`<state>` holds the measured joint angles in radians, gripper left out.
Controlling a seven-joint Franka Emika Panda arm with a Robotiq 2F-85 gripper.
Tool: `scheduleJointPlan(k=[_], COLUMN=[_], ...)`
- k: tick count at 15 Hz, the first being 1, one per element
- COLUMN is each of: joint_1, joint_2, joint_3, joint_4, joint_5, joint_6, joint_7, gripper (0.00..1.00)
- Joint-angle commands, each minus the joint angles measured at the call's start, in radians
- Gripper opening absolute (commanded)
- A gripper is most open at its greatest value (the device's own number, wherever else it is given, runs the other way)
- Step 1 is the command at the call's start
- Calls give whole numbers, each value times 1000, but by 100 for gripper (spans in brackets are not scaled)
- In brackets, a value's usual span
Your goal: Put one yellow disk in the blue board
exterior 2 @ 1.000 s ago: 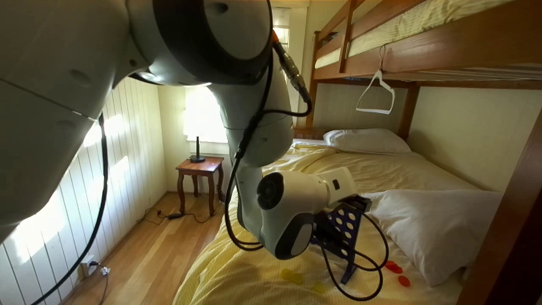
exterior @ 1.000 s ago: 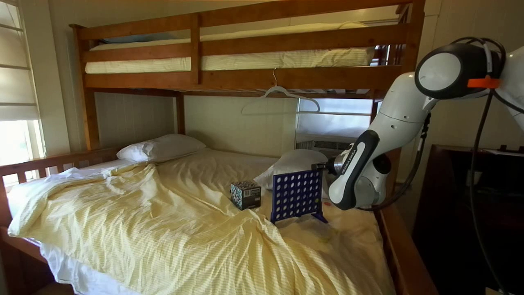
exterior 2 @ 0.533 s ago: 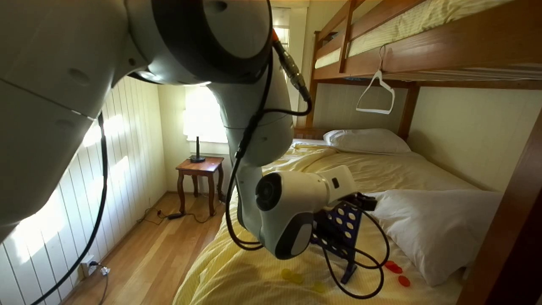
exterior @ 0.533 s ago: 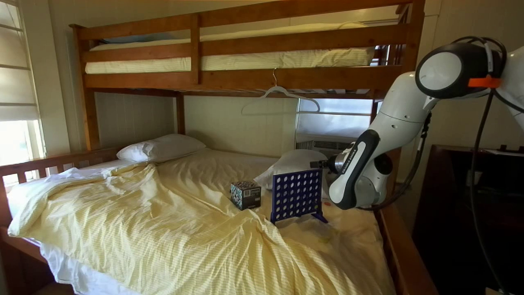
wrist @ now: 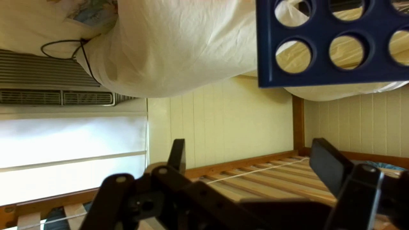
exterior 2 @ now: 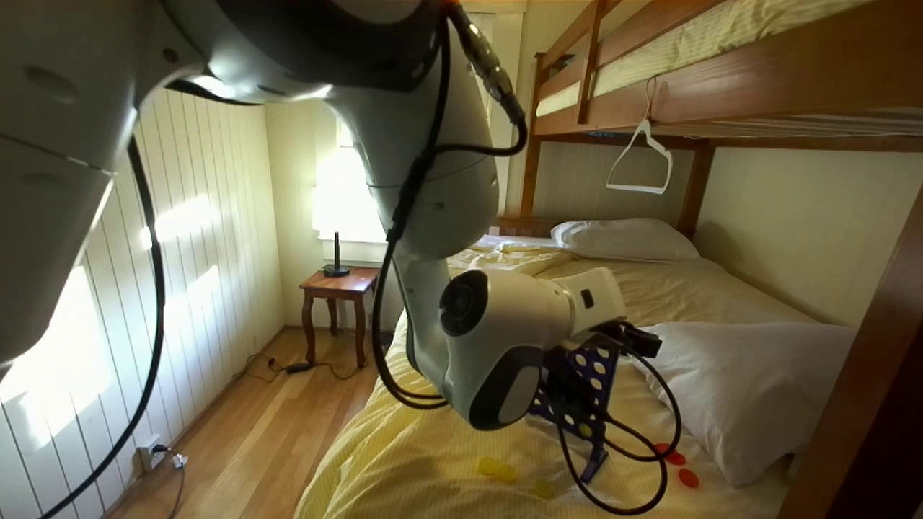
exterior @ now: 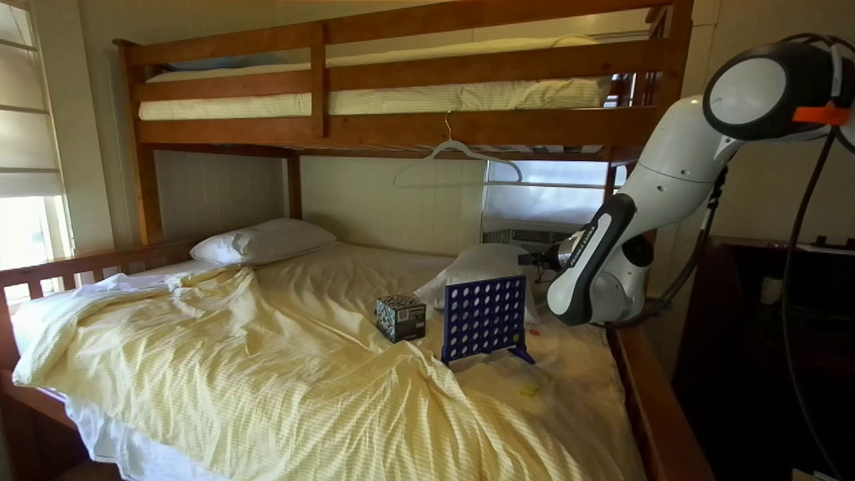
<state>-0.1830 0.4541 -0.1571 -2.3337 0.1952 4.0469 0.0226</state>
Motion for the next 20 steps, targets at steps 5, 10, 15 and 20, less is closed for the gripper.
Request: scheduleJointPlan(k=[5,10,15,20], joint_1=[27,51,64,51], joint_2=[-243,-326,-370,-341], joint_3=[-48,-65,-72,-63], joint_4=[-146,-173,-169,-147], joint_5=[17,22,17,1], joint_6=[-311,-489,-648,-658], joint_7=[-82,-185,-248,-240], gripper=[100,100,100,100])
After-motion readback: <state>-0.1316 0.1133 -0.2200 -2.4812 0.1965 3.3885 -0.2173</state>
